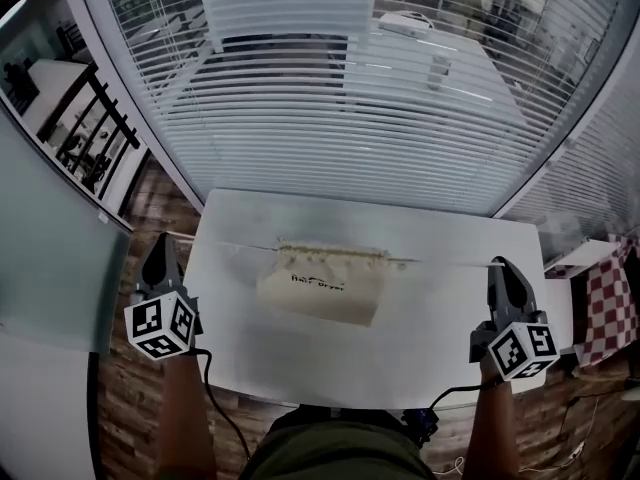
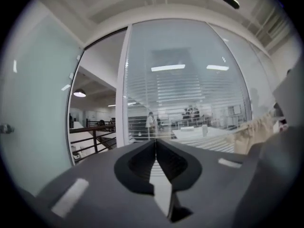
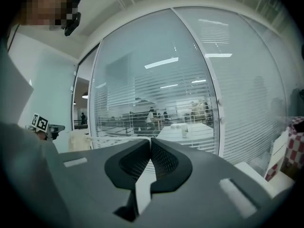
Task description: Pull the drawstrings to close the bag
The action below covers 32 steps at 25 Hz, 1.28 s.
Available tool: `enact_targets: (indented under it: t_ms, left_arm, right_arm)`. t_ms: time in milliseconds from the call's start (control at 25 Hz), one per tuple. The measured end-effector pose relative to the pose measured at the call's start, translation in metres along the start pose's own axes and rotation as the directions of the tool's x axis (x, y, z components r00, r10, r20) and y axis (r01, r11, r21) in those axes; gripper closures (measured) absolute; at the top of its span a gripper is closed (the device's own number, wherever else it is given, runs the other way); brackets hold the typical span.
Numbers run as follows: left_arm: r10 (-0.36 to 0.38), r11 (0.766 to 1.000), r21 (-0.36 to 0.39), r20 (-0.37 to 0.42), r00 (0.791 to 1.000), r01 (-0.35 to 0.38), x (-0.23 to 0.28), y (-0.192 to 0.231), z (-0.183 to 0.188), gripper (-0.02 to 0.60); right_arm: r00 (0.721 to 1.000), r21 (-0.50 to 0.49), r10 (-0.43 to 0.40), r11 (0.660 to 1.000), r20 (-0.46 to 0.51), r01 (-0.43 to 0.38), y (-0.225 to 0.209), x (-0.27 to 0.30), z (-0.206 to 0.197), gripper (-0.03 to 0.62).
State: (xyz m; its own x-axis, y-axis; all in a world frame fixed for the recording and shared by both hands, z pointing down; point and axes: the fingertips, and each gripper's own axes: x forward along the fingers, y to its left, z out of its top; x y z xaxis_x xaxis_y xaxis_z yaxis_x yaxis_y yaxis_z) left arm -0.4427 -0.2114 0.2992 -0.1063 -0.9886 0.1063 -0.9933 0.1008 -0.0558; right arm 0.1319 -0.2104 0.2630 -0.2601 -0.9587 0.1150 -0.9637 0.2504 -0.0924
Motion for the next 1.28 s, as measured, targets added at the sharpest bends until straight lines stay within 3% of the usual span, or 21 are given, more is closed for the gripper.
enact_targets:
  t_ms: [80, 200, 320, 560, 1280]
  left_arm:
    - [-0.071, 0.997, -0.033, 0.060, 0.996, 0.073, -0.005, -0.014, 0.019, 0.577]
    - [-0.189, 0.982, 0.010, 0.184, 0.965, 0.190, -0.023, -0.042, 0.059, 0.575]
    - [-0.218, 0.976, 0.041, 0.236, 0.947, 0.214, -0.032, -0.056, 0.084, 0.575]
    - [-0.210, 0.976, -0.003, 0.242, 0.947, 0.218, -0.026, -0.058, 0.091, 0.575]
    - [-0.223, 0.975, 0.029, 0.211, 0.952, 0.222, -0.024, -0.068, 0.090, 0.575]
  right_arm:
    - [1.000, 0.046, 0.000, 0.999, 0.018, -0.001, -0.002, 0.000, 0.005, 0.582]
    - [0.998, 0.077, 0.042, 0.996, 0.047, -0.046, 0.003, -0.002, 0.017, 0.581]
    - [0.995, 0.073, 0.064, 0.995, 0.080, -0.069, 0.011, -0.003, 0.031, 0.580]
    - [0.993, 0.075, 0.069, 0.994, 0.098, -0.077, 0.013, -0.003, 0.047, 0.580]
    - [0.996, 0.073, 0.065, 0.995, 0.065, -0.070, 0.010, -0.012, 0.038, 0.580]
